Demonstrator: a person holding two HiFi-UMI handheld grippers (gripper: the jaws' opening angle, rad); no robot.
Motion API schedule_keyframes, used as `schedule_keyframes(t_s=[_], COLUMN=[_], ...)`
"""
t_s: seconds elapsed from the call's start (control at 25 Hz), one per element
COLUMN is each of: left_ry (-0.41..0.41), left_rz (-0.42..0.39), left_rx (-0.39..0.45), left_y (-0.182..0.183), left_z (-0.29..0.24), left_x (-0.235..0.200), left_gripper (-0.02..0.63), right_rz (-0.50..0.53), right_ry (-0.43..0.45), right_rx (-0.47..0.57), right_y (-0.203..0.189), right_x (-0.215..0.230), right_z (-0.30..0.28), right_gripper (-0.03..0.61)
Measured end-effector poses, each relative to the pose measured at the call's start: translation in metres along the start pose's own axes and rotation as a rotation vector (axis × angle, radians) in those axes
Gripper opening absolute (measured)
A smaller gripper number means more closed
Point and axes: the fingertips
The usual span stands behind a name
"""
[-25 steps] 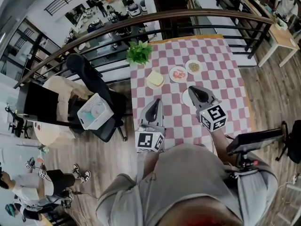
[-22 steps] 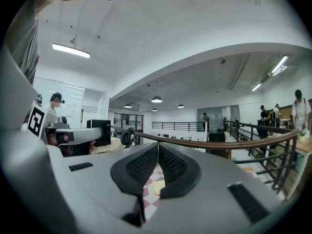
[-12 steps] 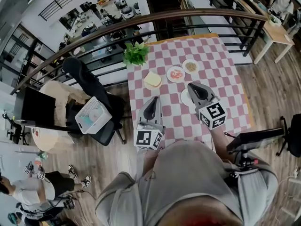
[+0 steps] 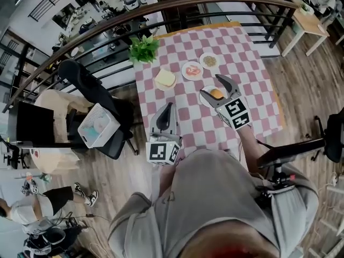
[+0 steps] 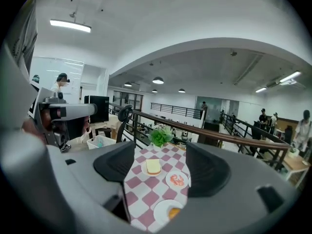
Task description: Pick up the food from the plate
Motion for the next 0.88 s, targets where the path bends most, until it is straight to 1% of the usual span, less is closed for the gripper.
schedule_keyframes(t_s=[0.2,0.32,0.48,0.6,0.76,0.88], left_ry=[0.002,0.018,0.039,0.056,0.077,0.094], left_rz=[-0.010,-0.008,-0.011,-0.005,-0.006,-0.008], left_rx=[0.001,0.002,0.003,-0.005,-0.013,-0.014], left_y=[-0.001,-0.003,0.004,0.002,0.000,0.002], left_z=[0.009,0.021,0.030,0.038,0.047,0.052], left_x=[-0.004,-0.006,-0.010,-0.012,-0.016,-0.019], left_gripper=[0.009,0.009,0.009,0.009,0.009,0.009], right_rz=[0.039,0.077,0.139,0.176,0.151,0.155], right_ry=[0.037,0.054,0.081,0.122,0.177,0.213], right_rx=[-0.111,-0.202,-0.330,-0.449,-0.592,-0.707], right_y=[-0.027,-0.050,-0.080,-0.115,-0.169,-0.208], right_x=[0.007,0.016,0.034,0.042,0.045,0.044], right_z=[-0.009,-0.014,-0.031,-0.042,-0.059,-0.069], right_gripper=[0.318,0.318,0.318,0.318,0.318,0.318])
Point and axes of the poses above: the fingertips, and each gripper's own axes: z backward along the fingers, x to its right, y out of its top, and after that the axes turned 6 degrees about z, right-handed
